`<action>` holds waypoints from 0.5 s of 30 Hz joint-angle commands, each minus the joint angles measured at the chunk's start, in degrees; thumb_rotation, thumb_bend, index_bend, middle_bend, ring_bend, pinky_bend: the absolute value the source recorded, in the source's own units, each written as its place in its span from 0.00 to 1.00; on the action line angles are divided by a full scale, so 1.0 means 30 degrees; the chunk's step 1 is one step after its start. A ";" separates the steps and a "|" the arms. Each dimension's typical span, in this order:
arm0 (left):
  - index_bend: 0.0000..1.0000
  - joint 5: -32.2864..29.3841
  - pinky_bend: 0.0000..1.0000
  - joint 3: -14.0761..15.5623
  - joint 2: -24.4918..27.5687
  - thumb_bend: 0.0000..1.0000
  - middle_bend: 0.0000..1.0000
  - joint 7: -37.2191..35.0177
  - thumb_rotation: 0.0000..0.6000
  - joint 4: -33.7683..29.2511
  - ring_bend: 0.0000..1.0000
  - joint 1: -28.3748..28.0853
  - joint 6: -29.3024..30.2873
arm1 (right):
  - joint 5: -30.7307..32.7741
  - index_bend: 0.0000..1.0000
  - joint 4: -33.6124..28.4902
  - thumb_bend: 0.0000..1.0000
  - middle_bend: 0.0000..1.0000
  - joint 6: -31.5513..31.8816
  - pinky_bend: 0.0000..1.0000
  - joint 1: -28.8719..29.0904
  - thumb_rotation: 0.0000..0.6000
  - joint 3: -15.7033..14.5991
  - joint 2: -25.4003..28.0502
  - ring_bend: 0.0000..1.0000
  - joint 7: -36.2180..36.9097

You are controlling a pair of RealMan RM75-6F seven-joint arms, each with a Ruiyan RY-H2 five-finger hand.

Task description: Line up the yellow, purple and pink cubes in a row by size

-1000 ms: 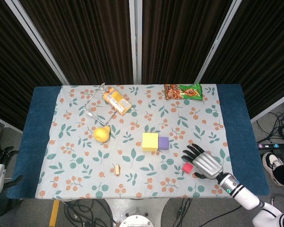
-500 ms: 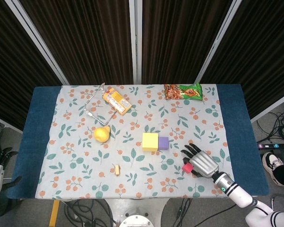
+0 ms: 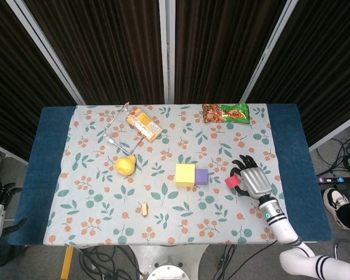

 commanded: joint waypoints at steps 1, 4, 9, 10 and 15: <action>0.31 -0.0016 0.20 -0.0004 -0.0012 0.12 0.28 -0.0028 1.00 0.0033 0.22 -0.0023 -0.0060 | 0.1829 0.50 -0.0396 0.22 0.17 -0.0630 0.00 0.0505 1.00 0.1102 -0.1079 0.00 -0.1826; 0.31 -0.0006 0.20 0.0002 -0.0021 0.12 0.28 -0.0070 1.00 0.0072 0.22 -0.0042 -0.0102 | 0.2910 0.48 -0.0560 0.22 0.16 -0.1025 0.00 0.0902 1.00 0.1495 -0.1543 0.00 -0.2842; 0.31 -0.0088 0.20 0.0003 -0.0029 0.12 0.28 -0.0160 1.00 0.0194 0.22 -0.0037 -0.0181 | 0.4259 0.48 -0.0652 0.22 0.16 -0.1022 0.00 0.1356 1.00 0.1856 -0.2350 0.00 -0.4401; 0.31 -0.0089 0.20 0.0013 -0.0043 0.12 0.28 -0.0167 1.00 0.0224 0.22 -0.0042 -0.0208 | 0.4490 0.48 -0.0680 0.22 0.16 -0.1034 0.00 0.1417 1.00 0.1897 -0.2466 0.00 -0.4604; 0.31 -0.0099 0.20 0.0061 -0.0169 0.12 0.28 -0.0286 1.00 0.0426 0.22 -0.0052 -0.0318 | 0.5347 0.46 -0.0842 0.21 0.15 -0.0854 0.00 0.1659 1.00 0.1952 -0.2891 0.00 -0.5628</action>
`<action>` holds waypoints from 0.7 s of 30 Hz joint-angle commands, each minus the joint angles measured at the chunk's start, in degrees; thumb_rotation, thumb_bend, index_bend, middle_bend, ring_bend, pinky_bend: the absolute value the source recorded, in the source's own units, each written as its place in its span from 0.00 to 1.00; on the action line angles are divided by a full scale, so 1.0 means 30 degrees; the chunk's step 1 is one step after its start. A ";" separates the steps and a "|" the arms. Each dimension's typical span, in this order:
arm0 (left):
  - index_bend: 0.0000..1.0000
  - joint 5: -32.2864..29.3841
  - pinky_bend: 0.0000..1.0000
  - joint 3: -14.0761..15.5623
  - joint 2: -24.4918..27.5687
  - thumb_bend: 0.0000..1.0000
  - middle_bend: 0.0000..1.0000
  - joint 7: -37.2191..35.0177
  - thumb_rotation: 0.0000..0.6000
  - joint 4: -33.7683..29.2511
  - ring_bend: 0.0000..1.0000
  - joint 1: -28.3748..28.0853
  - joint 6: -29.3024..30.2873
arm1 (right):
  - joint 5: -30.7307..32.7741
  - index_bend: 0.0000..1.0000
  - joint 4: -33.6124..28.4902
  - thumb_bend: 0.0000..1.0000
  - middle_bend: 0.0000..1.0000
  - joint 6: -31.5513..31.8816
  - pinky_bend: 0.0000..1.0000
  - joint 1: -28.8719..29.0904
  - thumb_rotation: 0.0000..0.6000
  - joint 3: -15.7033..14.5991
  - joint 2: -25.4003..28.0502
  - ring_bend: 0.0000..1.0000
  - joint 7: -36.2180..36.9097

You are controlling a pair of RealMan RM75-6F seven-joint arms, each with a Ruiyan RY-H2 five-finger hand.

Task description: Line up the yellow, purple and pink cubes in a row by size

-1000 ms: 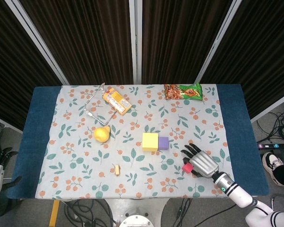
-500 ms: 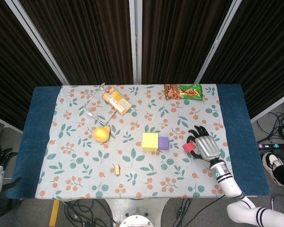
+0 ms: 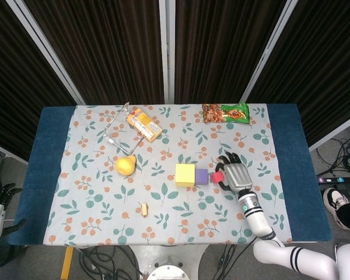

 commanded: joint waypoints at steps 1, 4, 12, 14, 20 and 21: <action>0.31 -0.0001 0.20 0.0027 -0.0052 0.12 0.28 -0.0071 1.00 0.0097 0.22 0.0005 -0.0035 | 0.0449 0.45 -0.0056 0.21 0.15 0.0122 0.00 0.0193 1.00 0.0074 -0.0318 0.00 -0.0518; 0.31 -0.0020 0.20 0.0012 -0.0097 0.12 0.28 -0.0141 1.00 0.0218 0.22 -0.0020 -0.0083 | 0.0930 0.44 0.0018 0.21 0.14 0.0119 0.00 0.0330 1.00 0.0167 -0.0523 0.00 -0.0809; 0.31 -0.0045 0.20 0.0016 -0.0184 0.12 0.28 -0.0352 1.00 0.0472 0.22 0.0012 -0.0078 | 0.1501 0.37 0.0296 0.16 0.14 0.0307 0.00 0.0542 1.00 0.0195 -0.0953 0.00 -0.1179; 0.31 -0.0051 0.20 0.0008 -0.0200 0.12 0.28 -0.0392 1.00 0.0511 0.22 0.0002 -0.0095 | 0.1580 0.33 0.0359 0.16 0.14 0.0250 0.00 0.0591 1.00 0.0217 -0.1003 0.00 -0.1116; 0.31 -0.0049 0.20 -0.0014 -0.0202 0.12 0.28 -0.0479 1.00 0.0576 0.22 -0.0010 -0.0093 | 0.1491 0.26 0.0132 0.15 0.12 0.0179 0.00 0.0650 1.00 0.0101 -0.0811 0.00 -0.0957; 0.31 -0.0059 0.20 -0.0009 -0.0198 0.12 0.28 -0.0504 1.00 0.0587 0.22 0.0013 -0.0071 | 0.1353 0.24 -0.0099 0.14 0.11 0.0260 0.00 0.0587 1.00 0.0053 -0.0586 0.00 -0.0873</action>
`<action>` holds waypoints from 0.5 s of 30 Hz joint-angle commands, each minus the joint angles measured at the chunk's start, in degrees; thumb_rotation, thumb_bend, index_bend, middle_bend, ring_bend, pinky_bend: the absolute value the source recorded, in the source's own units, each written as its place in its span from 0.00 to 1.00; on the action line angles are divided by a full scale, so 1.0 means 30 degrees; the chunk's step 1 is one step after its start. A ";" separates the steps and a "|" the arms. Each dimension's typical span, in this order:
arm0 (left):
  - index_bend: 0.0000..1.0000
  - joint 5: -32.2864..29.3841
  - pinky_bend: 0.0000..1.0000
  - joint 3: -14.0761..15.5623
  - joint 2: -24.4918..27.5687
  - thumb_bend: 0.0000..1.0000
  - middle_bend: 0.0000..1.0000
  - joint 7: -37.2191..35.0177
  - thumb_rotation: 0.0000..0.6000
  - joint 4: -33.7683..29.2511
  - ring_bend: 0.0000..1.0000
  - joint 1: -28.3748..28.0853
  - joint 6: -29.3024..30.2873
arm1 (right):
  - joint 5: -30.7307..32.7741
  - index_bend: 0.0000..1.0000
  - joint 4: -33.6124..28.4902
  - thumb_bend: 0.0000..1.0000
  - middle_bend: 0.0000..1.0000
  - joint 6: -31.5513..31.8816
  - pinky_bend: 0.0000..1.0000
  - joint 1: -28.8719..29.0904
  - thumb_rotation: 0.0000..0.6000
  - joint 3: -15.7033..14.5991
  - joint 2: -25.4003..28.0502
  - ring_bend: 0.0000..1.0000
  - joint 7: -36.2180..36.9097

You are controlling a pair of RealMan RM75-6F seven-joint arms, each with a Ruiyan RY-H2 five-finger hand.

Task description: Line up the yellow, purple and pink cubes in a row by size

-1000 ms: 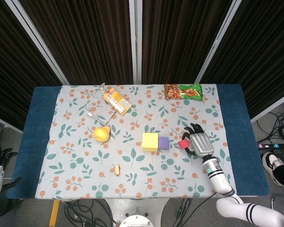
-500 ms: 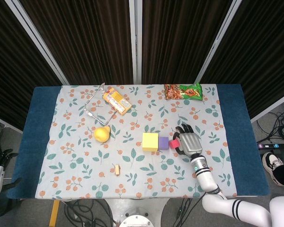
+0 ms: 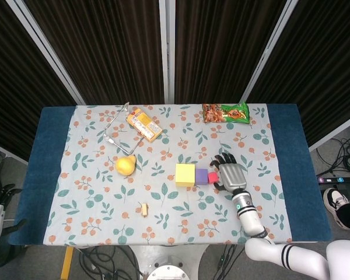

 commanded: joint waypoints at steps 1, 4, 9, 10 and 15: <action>0.31 -0.0023 0.20 0.0005 0.0006 0.12 0.28 -0.0038 1.00 0.0024 0.22 0.0036 0.0031 | -0.0321 0.23 -0.0502 0.14 0.11 0.0179 0.00 -0.0138 1.00 -0.0117 0.0520 0.00 0.0193; 0.31 -0.0075 0.20 0.0038 0.0002 0.12 0.28 -0.0081 1.00 0.0079 0.22 0.0083 0.0006 | -0.0585 0.21 -0.0930 0.13 0.10 0.0444 0.00 -0.0333 1.00 -0.0160 0.1269 0.00 0.0363; 0.31 -0.0063 0.20 0.0034 -0.0039 0.12 0.28 -0.0052 1.00 0.0088 0.22 0.0067 -0.0017 | -0.0244 0.20 -0.0349 0.12 0.07 0.0266 0.00 -0.0306 1.00 0.0091 0.1817 0.00 0.0635; 0.31 -0.0067 0.20 0.0032 -0.0040 0.12 0.28 -0.0036 1.00 0.0081 0.22 0.0058 -0.0035 | -0.0143 0.20 -0.0160 0.11 0.07 0.0164 0.00 -0.0260 1.00 0.0171 0.1790 0.00 0.0753; 0.31 -0.0014 0.20 0.0019 0.0027 0.12 0.28 0.0121 1.00 -0.0069 0.22 0.0015 -0.0038 | 0.0056 0.20 0.1221 0.04 0.06 -0.0549 0.00 0.0156 1.00 0.0308 0.1206 0.00 0.1240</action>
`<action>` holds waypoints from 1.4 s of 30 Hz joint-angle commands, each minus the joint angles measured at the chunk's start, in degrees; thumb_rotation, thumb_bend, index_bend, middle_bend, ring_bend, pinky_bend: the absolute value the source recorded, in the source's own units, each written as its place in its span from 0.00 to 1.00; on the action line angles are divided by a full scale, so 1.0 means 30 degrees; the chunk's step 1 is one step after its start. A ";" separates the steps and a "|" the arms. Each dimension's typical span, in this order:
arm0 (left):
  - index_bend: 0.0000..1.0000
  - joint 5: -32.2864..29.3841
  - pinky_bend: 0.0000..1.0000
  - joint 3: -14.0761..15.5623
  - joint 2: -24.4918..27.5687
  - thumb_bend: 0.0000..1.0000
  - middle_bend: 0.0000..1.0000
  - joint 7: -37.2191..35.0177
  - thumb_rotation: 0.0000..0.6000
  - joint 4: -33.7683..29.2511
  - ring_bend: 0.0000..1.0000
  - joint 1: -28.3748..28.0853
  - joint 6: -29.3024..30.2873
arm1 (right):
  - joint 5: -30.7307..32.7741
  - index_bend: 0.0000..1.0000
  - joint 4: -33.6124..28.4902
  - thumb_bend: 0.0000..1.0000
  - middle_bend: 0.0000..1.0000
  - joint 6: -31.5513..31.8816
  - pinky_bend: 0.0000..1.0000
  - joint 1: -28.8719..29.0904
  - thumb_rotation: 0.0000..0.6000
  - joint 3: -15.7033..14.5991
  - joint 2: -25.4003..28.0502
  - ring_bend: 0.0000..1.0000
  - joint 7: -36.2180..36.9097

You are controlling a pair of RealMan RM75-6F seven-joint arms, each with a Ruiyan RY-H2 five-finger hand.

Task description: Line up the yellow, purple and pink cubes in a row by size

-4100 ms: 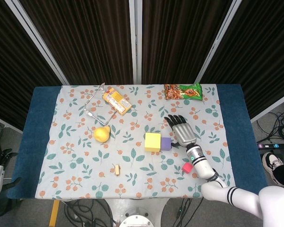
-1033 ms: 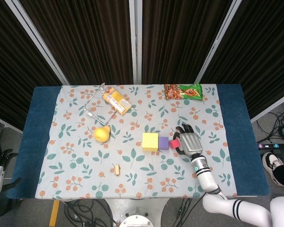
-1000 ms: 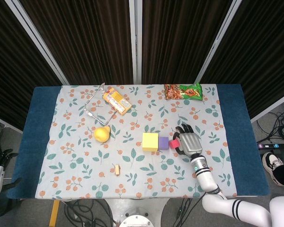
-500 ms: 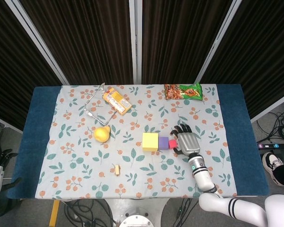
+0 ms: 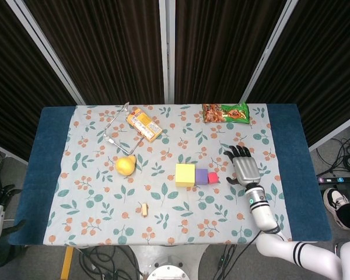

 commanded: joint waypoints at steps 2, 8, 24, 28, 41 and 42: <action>0.31 -0.0006 0.20 0.0001 0.0050 0.12 0.28 0.0092 1.00 -0.0098 0.22 0.0004 0.0007 | 0.0055 0.20 0.1112 0.03 0.06 -0.0609 0.00 0.0386 1.00 0.0064 -0.0630 0.00 0.0460; 0.31 -0.0131 0.20 0.0030 0.0119 0.12 0.28 0.0211 1.00 -0.0215 0.22 0.0073 -0.0028 | -0.0500 0.20 0.1551 0.00 0.05 -0.0856 0.00 0.0479 1.00 -0.0113 -0.1020 0.00 0.1251; 0.31 -0.0200 0.20 0.0033 0.0079 0.12 0.28 0.0097 1.00 -0.0083 0.22 0.0140 -0.0025 | -0.0813 0.20 0.2081 0.00 0.05 -0.0932 0.00 0.1057 1.00 -0.0103 -0.1880 0.00 0.0982; 0.31 -0.0204 0.20 0.0043 0.0063 0.12 0.28 0.0026 1.00 -0.0030 0.22 0.0191 0.0028 | -0.0905 0.20 0.2062 0.00 0.05 -0.0829 0.00 0.1147 1.00 -0.0163 -0.1971 0.00 0.0722; 0.31 -0.0153 0.20 0.0025 0.0004 0.12 0.28 -0.0083 1.00 0.0083 0.22 0.0238 0.0114 | -0.0612 0.20 0.1848 0.00 0.05 -0.0645 0.00 0.0956 1.00 -0.0179 -0.1351 0.00 0.0389; 0.31 -0.0146 0.20 0.0030 0.0007 0.12 0.28 -0.0066 1.00 0.0081 0.22 0.0237 0.0109 | -0.0574 0.20 0.1911 0.00 0.05 -0.0645 0.00 0.0967 1.00 -0.0126 -0.1357 0.00 0.0432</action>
